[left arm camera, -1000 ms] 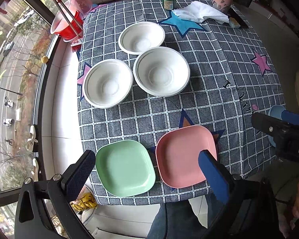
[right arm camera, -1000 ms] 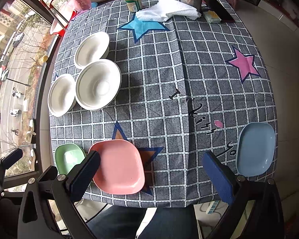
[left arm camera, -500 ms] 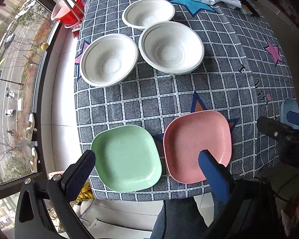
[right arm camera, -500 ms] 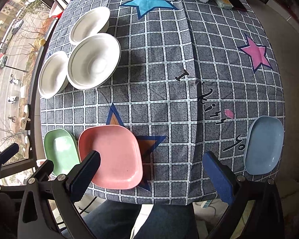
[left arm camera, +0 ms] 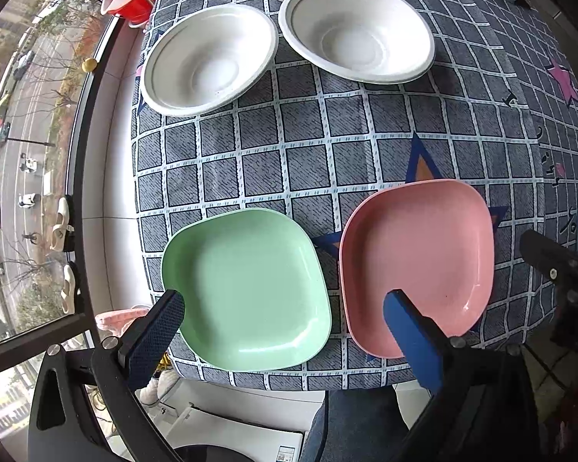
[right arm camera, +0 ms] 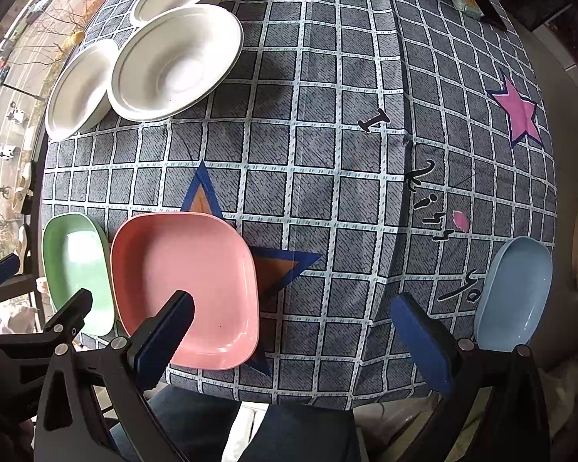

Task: Organize plates and bowls
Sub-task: 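Close the right gripper on the pink plate's rim and lift it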

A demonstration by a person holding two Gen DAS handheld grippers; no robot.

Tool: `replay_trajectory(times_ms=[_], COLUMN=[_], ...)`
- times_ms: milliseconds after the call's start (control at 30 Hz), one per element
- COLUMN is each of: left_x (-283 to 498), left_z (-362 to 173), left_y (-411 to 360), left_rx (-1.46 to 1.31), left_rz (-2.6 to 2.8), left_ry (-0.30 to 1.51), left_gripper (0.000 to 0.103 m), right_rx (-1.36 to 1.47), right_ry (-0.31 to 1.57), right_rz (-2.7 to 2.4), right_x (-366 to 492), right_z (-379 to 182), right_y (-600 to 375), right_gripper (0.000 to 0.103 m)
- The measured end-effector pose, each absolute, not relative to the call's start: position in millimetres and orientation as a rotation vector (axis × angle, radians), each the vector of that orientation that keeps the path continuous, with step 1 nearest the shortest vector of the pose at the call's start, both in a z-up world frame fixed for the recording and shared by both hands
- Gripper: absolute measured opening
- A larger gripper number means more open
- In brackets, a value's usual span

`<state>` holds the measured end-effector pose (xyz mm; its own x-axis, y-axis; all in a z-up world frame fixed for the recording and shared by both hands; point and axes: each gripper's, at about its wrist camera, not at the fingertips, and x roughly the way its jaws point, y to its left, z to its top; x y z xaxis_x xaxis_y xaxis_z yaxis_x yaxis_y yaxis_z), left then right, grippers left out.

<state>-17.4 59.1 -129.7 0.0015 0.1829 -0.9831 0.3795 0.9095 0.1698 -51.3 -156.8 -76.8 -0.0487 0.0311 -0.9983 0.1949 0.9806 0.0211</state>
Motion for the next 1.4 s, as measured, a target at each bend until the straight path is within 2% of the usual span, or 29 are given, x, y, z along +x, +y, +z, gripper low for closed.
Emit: replay_trajectory(times_ms=[467,800,1000,1267,1400], left_x=[-16.7,-19.9,-24.8,-27.3,-27.8], left_z=[-135.7,-167.1,-179.7,-190.6,-202.0], left_y=[54.4,55.2,36.5,-11.7,-32.7], left_rx=[0.469,0.535,0.568,0.569,0.542], left_rz=[-0.157,-0.124,-0.166,-0.274,-0.309], left_ry=[1.590,1.617,1.610,1.592,1.595], left_gripper=[0.103,0.103,0.103,0.103,0.103], right_rx=[0.163,0.145,0.083,0.060,0.187], right_ry=[1.606,1.726,1.743,1.738,1.731], right_rz=[-0.127,-0.136,-0.162,-0.295,-0.336], right_x=[-39.8,-40.2,-48.3,-66.0,-76.6], right_z=[-83.5,-161.5,-182.3,-179.2,-178.6], right_y=[-157.0,-148.7,-149.0,-200.1,-236.9], right_gripper=[0.103,0.103,0.103,0.103,0.103])
